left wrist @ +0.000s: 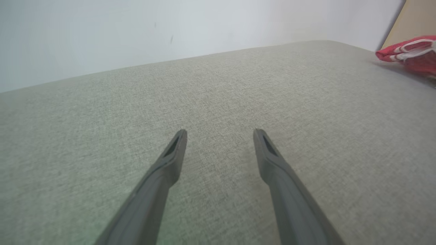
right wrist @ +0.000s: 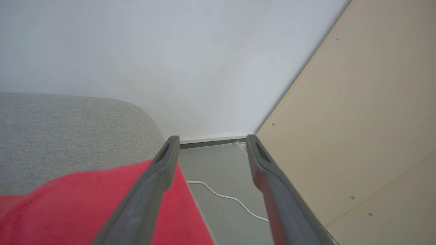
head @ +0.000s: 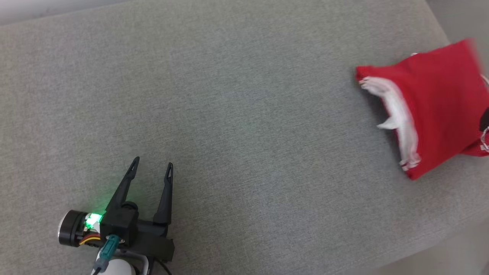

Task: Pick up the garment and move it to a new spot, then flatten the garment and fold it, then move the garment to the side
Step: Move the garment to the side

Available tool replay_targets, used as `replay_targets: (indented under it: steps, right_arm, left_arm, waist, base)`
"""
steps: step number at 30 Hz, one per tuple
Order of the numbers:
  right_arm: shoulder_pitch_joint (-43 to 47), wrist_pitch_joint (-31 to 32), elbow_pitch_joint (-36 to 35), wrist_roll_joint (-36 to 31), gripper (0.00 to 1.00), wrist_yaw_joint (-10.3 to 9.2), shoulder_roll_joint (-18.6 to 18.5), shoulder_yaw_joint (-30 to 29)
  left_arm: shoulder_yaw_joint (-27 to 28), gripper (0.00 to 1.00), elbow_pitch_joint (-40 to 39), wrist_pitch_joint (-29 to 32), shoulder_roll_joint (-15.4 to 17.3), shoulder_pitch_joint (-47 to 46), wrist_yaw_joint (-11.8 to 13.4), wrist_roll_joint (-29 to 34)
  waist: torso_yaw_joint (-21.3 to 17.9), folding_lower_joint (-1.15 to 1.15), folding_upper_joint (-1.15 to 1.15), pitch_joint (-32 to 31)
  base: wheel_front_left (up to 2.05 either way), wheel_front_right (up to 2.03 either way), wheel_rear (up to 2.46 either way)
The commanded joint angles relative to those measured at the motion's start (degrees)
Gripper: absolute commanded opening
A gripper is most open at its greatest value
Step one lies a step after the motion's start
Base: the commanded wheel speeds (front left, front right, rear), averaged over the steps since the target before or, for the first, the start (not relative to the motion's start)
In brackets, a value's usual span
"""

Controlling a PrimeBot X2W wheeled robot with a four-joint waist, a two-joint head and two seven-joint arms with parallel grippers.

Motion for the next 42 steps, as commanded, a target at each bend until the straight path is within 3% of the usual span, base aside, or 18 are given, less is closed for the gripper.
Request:
replay_targets:
  steps: [1,10,18,22,42]
  right_arm:
    - [0.24,-0.02,-1.26,-0.76,1.0,-0.16,1.72,-0.72]
    - [7.4,-0.01,-10.67,4.06,1.0,-0.16,11.19,6.12]
    - [16.85,-0.02,-16.91,12.65,1.0,-0.16,15.89,15.81]
    - [21.17,-0.02,-18.99,15.37,1.0,-0.16,17.01,19.61]
    - [35.48,-0.02,-21.47,21.58,1.0,-0.16,18.4,25.82]
  left_arm:
    - [0.41,1.0,0.43,-0.15,0.64,-0.14,0.35,-0.3]
    - [1.08,1.0,-0.39,-0.16,0.5,0.3,1.29,-0.9]
    - [2.1,1.0,-0.21,-0.16,-0.57,1.48,2.13,-1.72]
    - [2.87,1.0,0.23,-0.16,-1.05,2.58,2.2,-2.15]
    - [8.03,1.0,2.45,-0.16,-2.63,10.67,3.12,-4.29]
  waist:
    - [0.48,-0.01,-0.01,0.42]
    - [-0.24,-0.01,-0.01,-1.6]
    - [0.95,-0.01,-0.01,-4.5]
    - [2.42,-0.01,-0.01,-6.47]
    - [11.53,-0.01,-0.01,-17.45]
  base:
    - [0.0,0.0,0.0]
    - [0.0,0.0,0.0]
    - [0.0,0.0,0.0]
    - [0.0,0.0,0.0]
    - [0.0,0.0,0.0]
